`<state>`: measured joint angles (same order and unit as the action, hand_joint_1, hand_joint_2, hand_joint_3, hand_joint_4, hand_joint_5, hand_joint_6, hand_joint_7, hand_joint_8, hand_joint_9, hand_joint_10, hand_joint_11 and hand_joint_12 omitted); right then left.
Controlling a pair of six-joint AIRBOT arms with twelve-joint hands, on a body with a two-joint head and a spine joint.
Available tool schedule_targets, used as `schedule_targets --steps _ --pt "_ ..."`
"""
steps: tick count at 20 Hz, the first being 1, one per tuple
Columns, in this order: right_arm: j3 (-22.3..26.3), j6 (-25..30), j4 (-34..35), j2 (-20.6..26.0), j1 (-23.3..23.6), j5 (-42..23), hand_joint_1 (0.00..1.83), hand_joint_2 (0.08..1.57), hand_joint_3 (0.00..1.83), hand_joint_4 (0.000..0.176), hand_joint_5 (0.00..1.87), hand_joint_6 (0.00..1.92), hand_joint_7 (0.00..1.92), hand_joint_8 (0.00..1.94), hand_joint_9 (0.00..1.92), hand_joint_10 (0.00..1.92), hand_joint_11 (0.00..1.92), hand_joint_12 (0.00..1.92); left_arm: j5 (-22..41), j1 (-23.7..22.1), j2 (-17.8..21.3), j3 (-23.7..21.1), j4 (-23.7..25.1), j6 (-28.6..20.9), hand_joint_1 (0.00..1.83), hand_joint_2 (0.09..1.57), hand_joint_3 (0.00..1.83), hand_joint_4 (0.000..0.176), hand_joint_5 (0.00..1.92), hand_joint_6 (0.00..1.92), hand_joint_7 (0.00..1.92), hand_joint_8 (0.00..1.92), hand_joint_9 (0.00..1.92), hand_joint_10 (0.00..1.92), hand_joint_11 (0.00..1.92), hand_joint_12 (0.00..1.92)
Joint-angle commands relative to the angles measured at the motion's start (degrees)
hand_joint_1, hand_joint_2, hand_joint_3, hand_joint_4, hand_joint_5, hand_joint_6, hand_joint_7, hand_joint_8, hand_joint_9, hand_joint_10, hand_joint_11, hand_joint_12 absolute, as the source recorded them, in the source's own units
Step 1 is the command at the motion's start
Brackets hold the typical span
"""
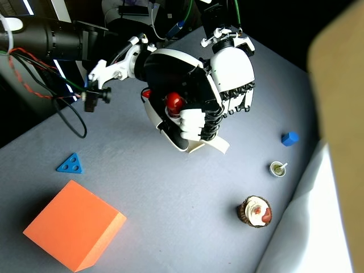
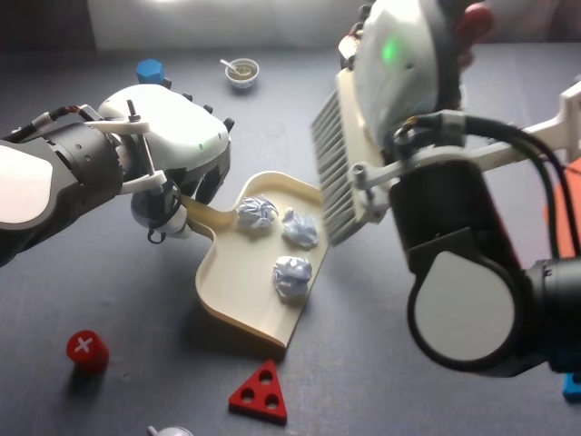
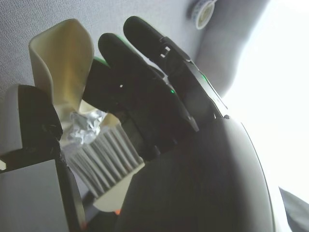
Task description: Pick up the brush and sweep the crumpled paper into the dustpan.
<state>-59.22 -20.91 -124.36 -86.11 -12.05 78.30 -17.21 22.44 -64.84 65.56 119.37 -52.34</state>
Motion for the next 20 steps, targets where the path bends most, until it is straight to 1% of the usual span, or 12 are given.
schedule_targets --steps 1,2,3,4,6,8,9,11,12,14,18,20 --pt "0.6 -1.0 -6.3 0.7 0.8 4.2 0.65 1.43 0.0 0.0 0.9 1.92 0.93 1.94 0.83 1.92 0.72 1.92 -3.7 -0.3 0.1 -0.1 1.7 0.4 1.25 1.08 0.0 0.0 1.04 1.03 1.12 0.6 1.13 0.0 0.77 0.8" --pt "0.8 -1.0 -6.3 1.1 0.8 4.2 0.64 1.44 0.0 0.0 0.9 1.92 0.92 1.94 0.81 1.92 0.66 1.92 -3.7 -0.3 0.1 -0.2 1.7 0.4 1.25 1.08 0.0 0.0 1.04 1.04 1.12 0.6 1.12 0.0 0.76 0.8" --pt "1.1 -1.0 -6.3 1.4 0.8 4.2 0.63 1.45 0.0 0.0 0.88 1.92 0.9 1.94 0.78 1.92 0.68 1.92 -3.7 -0.3 0.1 -0.2 1.7 0.4 1.25 1.08 0.0 0.0 1.03 1.06 1.09 0.64 1.11 0.0 0.7 0.84" --pt "1.4 -1.0 -6.3 1.7 0.7 4.2 0.61 1.45 0.0 0.0 0.88 1.92 0.89 1.94 0.78 1.92 0.68 1.92 -3.7 -0.3 0.2 -0.2 1.7 0.4 1.25 1.08 0.0 0.0 1.03 1.05 1.1 0.63 1.11 0.0 0.68 0.87" --pt "2.0 -1.0 -6.3 2.4 0.7 4.1 0.59 1.46 0.0 0.0 0.86 1.92 0.86 1.94 0.74 1.92 0.64 1.92 -3.7 -0.4 0.2 -0.2 1.7 0.4 1.25 1.08 0.0 0.0 1.03 1.05 1.11 0.62 1.11 0.0 0.68 0.88" --pt "3.0 -1.0 -6.2 3.2 0.6 4.0 0.59 1.46 0.0 0.0 0.86 1.92 0.87 1.94 0.75 1.92 0.65 1.92 -3.7 -0.5 0.2 -0.2 1.6 0.4 1.25 1.08 0.0 0.0 1.05 1.02 1.11 0.62 1.11 0.0 0.7 0.87" --pt "3.6 -1.0 -6.1 3.8 0.5 4.0 0.59 1.46 0.0 0.0 0.86 1.92 0.87 1.94 0.77 1.92 0.7 1.92 -3.7 -0.5 0.2 -0.2 1.6 0.4 1.26 1.07 0.0 0.0 1.06 1.01 1.11 0.61 1.12 0.0 0.7 0.86" --pt "5.0 -1.0 -6.1 5.2 0.4 4.0 0.63 1.45 0.0 0.0 0.86 1.92 0.87 1.94 0.8 1.92 0.8 1.92 -3.7 -0.5 0.2 -0.2 1.6 0.4 1.26 1.07 0.0 0.0 1.06 1.0 1.15 0.55 1.15 0.0 0.76 0.77" --pt "5.5 -1.0 -5.9 5.8 0.2 4.0 0.63 1.45 0.0 0.0 0.87 1.92 0.89 1.94 0.82 1.92 0.81 1.92 -3.7 -0.5 0.2 -0.2 1.6 0.4 1.26 1.07 0.0 0.0 1.05 1.01 1.15 0.55 1.15 0.0 0.78 0.73" --pt "6.5 -1.0 -5.2 7.0 0.0 3.8 0.69 1.42 0.0 0.0 0.88 1.92 0.9 1.94 0.83 1.92 0.82 1.92 -3.7 -0.5 0.2 -0.2 1.6 0.4 1.25 1.07 0.0 0.0 1.04 1.02 1.16 0.54 1.16 0.0 0.8 0.73" --pt "9.2 -1.5 -4.4 10.2 -0.7 3.5 0.63 1.45 0.0 0.0 0.9 1.92 0.93 1.94 0.86 1.92 0.85 1.92 -3.7 -0.5 0.2 -0.1 1.5 0.4 1.26 1.06 0.0 0.0 1.05 0.99 1.18 0.51 1.15 0.0 0.78 0.75" --pt "10.4 -1.6 -4.3 11.5 -1.0 3.5 0.65 1.44 0.0 0.0 0.91 1.92 0.95 1.94 0.88 1.92 0.88 1.92 -3.7 -0.6 0.2 0.0 1.5 0.4 1.25 1.06 0.0 0.0 1.05 1.0 1.17 0.54 1.15 0.0 0.77 0.76"
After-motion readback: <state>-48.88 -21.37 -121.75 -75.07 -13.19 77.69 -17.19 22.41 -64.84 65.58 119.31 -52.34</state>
